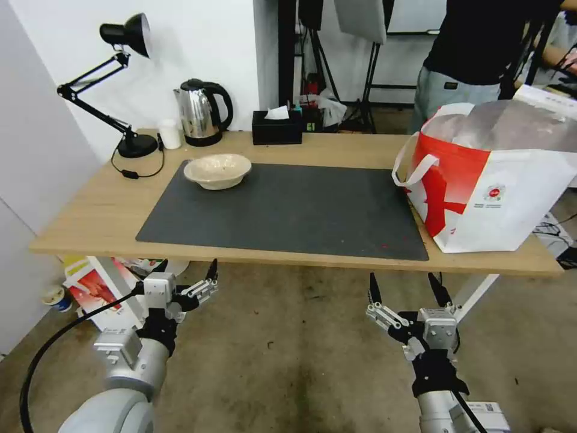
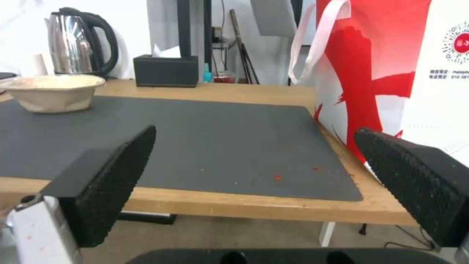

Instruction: Pick up the trash from the table and place it into the takeout bag.

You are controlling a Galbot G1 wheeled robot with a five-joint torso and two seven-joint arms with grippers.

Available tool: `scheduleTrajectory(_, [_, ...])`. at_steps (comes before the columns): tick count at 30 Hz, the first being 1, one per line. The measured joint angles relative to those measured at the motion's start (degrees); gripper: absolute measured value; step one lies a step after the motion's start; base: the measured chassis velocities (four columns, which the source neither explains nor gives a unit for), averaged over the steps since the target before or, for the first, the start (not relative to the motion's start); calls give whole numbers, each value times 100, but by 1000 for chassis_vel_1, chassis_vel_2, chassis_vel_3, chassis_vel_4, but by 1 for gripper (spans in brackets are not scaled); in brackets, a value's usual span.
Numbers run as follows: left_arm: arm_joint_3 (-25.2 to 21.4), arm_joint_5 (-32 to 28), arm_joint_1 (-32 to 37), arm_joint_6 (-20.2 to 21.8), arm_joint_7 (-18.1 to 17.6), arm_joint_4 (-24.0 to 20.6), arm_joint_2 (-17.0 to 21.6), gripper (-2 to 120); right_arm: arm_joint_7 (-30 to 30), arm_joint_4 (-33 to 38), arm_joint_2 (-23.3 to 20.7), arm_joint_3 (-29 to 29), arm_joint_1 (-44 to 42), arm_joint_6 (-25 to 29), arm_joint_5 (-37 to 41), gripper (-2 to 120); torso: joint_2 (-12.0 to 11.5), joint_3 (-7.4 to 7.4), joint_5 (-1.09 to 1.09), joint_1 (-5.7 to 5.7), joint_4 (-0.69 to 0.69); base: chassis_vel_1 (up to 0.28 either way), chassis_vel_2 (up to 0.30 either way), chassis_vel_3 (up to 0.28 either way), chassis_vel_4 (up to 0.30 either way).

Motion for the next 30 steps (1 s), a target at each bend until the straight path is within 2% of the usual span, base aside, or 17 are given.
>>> scheduleTrajectory(30, [-16, 1, 13, -23, 0, 16, 15, 100, 259, -16, 115, 28, 40, -39, 196, 100, 0, 0, 0, 0, 0, 0, 0, 0, 0])
